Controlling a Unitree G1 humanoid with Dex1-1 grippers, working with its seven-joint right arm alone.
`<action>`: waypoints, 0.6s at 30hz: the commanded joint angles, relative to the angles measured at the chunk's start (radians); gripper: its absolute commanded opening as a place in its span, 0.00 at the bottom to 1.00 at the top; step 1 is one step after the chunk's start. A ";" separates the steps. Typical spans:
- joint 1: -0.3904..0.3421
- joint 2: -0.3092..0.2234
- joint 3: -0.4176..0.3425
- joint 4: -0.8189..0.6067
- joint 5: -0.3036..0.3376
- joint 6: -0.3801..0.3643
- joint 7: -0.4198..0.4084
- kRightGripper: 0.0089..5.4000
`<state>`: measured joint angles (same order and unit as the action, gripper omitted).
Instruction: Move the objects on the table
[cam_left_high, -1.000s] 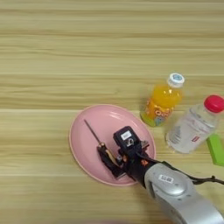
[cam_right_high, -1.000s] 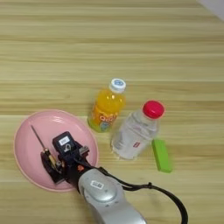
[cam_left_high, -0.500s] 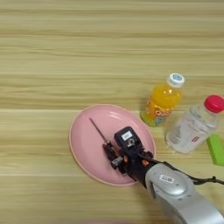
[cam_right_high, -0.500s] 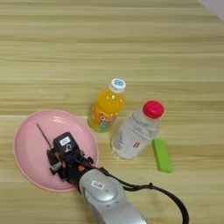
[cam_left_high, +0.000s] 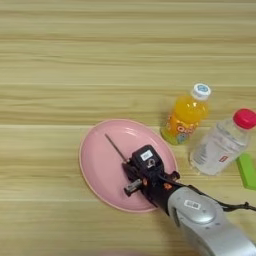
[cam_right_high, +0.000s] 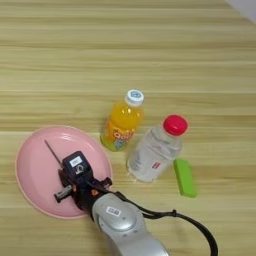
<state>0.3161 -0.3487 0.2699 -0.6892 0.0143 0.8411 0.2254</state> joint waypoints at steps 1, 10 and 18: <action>-0.005 -0.015 -0.022 -0.001 -0.014 -0.006 -0.006 0.16; -0.011 0.007 -0.065 -0.035 0.006 -0.009 -0.007 0.16; -0.015 0.016 -0.102 -0.078 0.015 0.005 -0.002 0.16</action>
<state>0.3238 -0.3309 0.1910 -0.7122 0.0240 0.8723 0.2267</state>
